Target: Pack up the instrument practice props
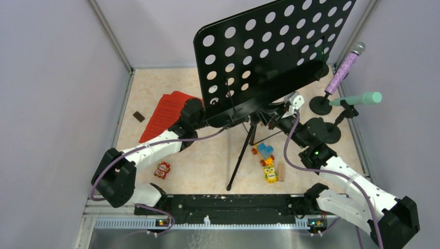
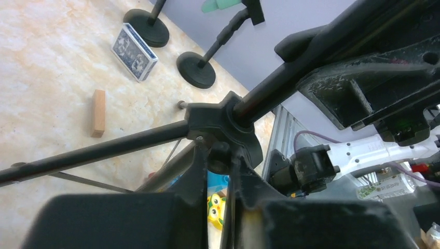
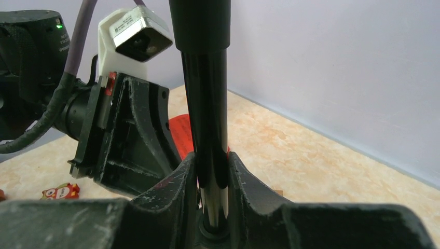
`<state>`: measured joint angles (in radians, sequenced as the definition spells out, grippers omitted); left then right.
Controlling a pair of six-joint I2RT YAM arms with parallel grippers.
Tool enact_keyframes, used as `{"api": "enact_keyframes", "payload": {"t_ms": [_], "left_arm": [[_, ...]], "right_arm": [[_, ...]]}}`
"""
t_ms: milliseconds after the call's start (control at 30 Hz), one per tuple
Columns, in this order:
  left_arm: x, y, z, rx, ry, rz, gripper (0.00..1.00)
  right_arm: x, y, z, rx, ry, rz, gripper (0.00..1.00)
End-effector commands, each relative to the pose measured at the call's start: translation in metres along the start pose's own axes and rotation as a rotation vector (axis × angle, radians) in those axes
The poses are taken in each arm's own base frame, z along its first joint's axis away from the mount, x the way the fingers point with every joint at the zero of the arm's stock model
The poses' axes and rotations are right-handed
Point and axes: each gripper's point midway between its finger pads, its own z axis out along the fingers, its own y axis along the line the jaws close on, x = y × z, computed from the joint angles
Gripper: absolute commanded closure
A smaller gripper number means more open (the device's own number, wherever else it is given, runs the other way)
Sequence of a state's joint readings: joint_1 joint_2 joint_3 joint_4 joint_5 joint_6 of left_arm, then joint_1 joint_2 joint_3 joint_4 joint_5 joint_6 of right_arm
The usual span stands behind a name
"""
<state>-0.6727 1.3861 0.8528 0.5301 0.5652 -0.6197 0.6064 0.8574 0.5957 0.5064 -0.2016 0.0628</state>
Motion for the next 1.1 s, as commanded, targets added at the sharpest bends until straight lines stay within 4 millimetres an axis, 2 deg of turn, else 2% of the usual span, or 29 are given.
{"api": "enact_keyframes", "payload": {"t_ms": [0,200,333,367,433,600,700,900,1067], "left_arm": [[-0.006,-0.005,0.006,0.025,-0.006,-0.022,0.98],[0.006,0.018,0.002,-0.155,0.014,-0.298,1.0],[0.0,0.016,-0.001,-0.184,-0.026,-0.424,1.0],[-0.003,0.015,-0.002,-0.185,-0.039,-0.428,0.95],[-0.01,0.012,-0.004,-0.183,-0.063,-0.4,0.85],[-0.018,0.002,-0.015,-0.145,-0.111,-0.295,0.43],[-0.019,-0.006,-0.02,-0.108,-0.11,-0.194,0.3],[-0.013,-0.015,-0.026,-0.032,-0.099,-0.024,0.27],[-0.009,-0.018,-0.022,0.012,-0.077,0.023,0.29]], "right_arm": [[0.013,0.007,-0.006,-0.019,0.042,0.04,1.0],[0.015,0.005,-0.006,-0.012,0.049,0.037,1.0],[0.014,0.005,-0.006,-0.012,0.047,0.036,1.0],[0.014,0.005,-0.006,-0.01,0.047,0.035,1.0],[0.012,0.005,-0.006,-0.011,0.046,0.035,1.0],[0.012,0.005,-0.006,-0.013,0.05,0.035,1.0],[0.012,0.005,-0.006,-0.013,0.049,0.034,1.0],[0.015,0.006,-0.007,-0.014,0.061,0.033,1.0],[0.019,0.004,-0.007,-0.005,0.071,0.038,1.0]]}}
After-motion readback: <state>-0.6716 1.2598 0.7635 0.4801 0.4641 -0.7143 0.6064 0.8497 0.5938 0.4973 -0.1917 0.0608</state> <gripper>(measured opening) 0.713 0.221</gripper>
